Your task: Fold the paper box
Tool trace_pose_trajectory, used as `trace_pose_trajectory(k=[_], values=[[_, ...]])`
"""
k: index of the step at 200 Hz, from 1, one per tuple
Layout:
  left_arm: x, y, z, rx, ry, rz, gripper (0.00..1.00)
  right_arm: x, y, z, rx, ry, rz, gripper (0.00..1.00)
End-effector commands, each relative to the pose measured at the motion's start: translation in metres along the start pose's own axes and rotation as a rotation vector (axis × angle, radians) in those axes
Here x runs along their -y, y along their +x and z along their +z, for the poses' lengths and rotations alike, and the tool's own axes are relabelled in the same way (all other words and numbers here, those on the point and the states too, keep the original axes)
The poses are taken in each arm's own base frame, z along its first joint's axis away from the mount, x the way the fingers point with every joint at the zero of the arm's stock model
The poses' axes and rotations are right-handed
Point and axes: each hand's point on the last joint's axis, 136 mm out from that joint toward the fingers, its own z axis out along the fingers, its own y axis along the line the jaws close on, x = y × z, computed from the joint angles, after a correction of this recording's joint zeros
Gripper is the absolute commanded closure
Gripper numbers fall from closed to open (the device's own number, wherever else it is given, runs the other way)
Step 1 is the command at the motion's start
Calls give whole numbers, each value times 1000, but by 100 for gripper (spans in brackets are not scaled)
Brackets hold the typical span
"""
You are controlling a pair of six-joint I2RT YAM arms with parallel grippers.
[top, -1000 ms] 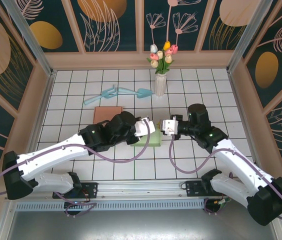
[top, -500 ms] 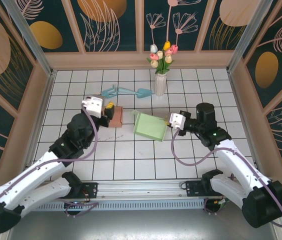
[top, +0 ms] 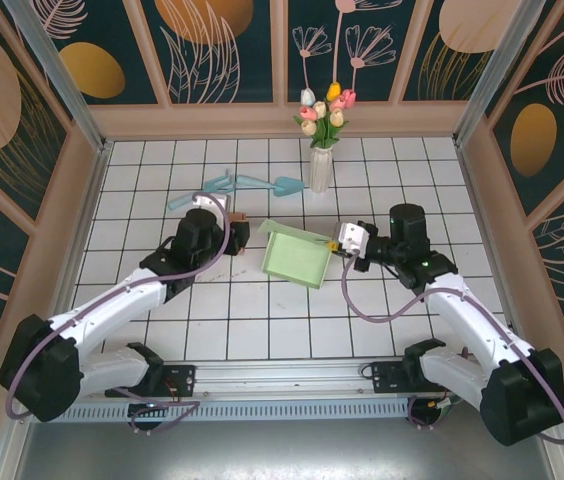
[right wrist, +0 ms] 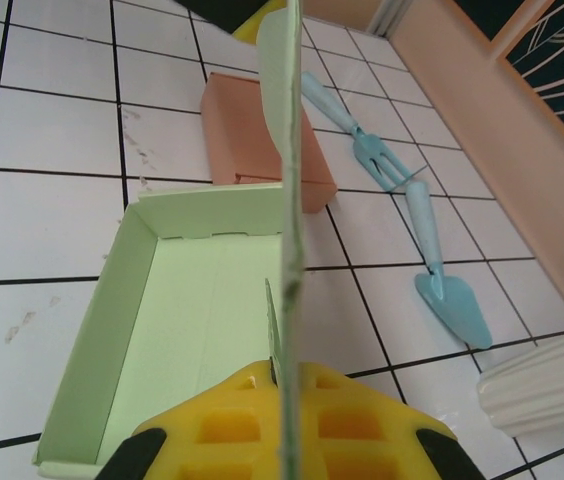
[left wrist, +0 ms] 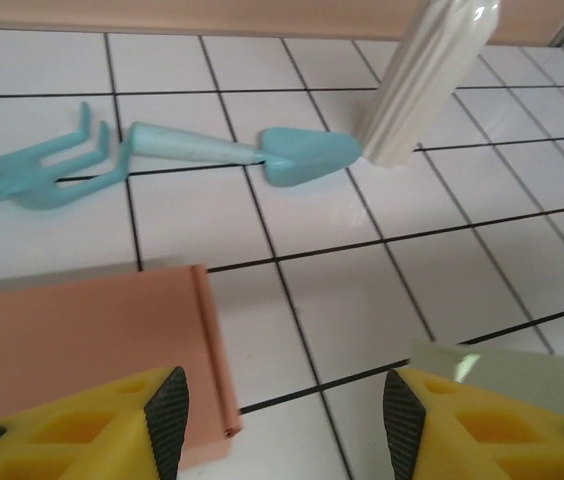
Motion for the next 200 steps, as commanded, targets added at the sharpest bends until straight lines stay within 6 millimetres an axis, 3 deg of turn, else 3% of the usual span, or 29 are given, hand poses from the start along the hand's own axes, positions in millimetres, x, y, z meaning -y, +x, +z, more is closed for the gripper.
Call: trace_pose_trajectory(k=[1, 49, 80, 116, 162, 200], values=[[14, -13, 4, 4, 56, -29, 44, 11, -21, -2, 58, 19, -23, 100], [41, 19, 19, -65, 167, -55, 50, 13, -11, 5, 17, 59, -8, 100], [55, 28, 25, -76, 179, -50, 49, -6, 9, 20, -61, 20, -54, 100], [49, 51, 39, -110, 159, -60, 49, -32, 27, 33, -117, -62, -88, 100], [31, 87, 39, -131, 128, -72, 51, -59, 83, 39, -337, -165, -169, 100], [28, 107, 29, -136, 134, -75, 52, -76, 93, 37, -403, -213, -257, 100]])
